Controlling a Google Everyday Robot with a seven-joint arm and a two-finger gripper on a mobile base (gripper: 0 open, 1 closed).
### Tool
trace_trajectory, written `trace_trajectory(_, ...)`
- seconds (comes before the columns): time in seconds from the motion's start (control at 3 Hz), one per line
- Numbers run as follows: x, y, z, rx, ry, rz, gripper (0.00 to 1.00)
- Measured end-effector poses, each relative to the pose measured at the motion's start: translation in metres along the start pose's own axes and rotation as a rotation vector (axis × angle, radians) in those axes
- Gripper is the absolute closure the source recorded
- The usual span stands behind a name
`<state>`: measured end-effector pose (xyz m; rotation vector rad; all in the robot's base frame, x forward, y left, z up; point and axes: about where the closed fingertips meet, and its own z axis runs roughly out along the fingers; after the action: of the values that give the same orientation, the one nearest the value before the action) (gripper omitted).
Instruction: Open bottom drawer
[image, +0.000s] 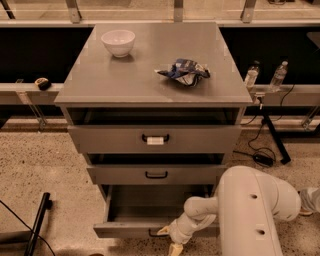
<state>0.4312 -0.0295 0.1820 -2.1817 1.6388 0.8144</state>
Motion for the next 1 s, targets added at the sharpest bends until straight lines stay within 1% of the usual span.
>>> trace_trajectory(0.67,-0.008,0.035,0.000,-0.030,-0.031,0.024,0.31)
trace_trajectory(1.0,-0.015,0.055,0.002,-0.047,-0.064,0.041,0.31)
